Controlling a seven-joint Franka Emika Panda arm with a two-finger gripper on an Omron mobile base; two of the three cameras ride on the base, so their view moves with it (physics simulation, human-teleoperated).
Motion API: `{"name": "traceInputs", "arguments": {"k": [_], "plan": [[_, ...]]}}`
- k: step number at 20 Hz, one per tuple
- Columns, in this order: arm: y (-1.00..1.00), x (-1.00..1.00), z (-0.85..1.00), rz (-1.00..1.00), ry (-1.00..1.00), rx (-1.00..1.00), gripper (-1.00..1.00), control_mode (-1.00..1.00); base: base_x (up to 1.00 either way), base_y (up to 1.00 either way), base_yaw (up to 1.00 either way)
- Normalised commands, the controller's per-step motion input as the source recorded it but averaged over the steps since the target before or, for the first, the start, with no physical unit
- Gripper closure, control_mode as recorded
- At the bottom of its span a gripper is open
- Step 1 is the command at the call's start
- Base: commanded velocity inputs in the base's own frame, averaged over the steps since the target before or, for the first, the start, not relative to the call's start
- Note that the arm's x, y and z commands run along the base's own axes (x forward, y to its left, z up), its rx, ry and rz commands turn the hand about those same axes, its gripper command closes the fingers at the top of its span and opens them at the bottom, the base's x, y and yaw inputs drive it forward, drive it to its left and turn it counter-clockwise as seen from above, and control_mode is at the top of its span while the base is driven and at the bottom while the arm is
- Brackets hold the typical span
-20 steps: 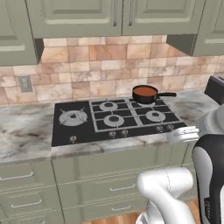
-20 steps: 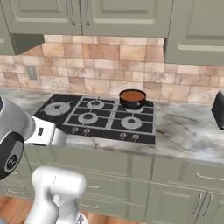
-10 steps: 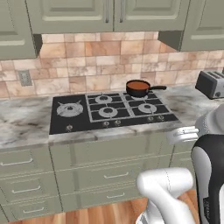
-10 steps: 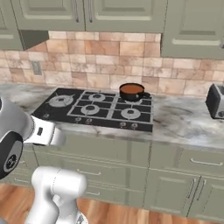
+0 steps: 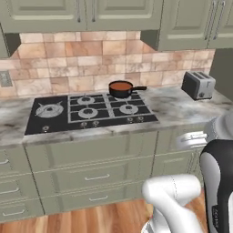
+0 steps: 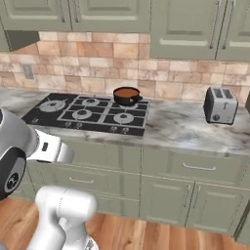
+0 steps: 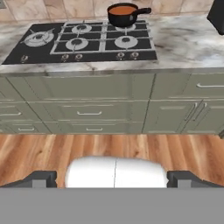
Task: Retrieve the steak from the fridge and place it on the saucepan with marinade on the stove.
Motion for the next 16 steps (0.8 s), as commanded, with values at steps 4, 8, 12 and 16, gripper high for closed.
{"name": "traceInputs", "arguments": {"k": [4, 8, 12, 16], "plan": [[0.0, 0.0, 0.0, 0.0, 0.0, 0.0, -1.0, 1.0, -0.23, -0.62, 0.0], [0.0, 0.0, 0.0, 0.0, 0.0, 0.0, -1.0, 1.0, -0.09, -0.71, 0.01], [0.0, 0.0, 0.0, 0.0, 0.0, 0.0, -1.0, 1.0, -0.08, -0.7, 0.02], [0.0, 0.0, 0.0, 0.0, 0.0, 0.0, -1.0, 1.0, -0.1, -0.66, 0.04]]}}
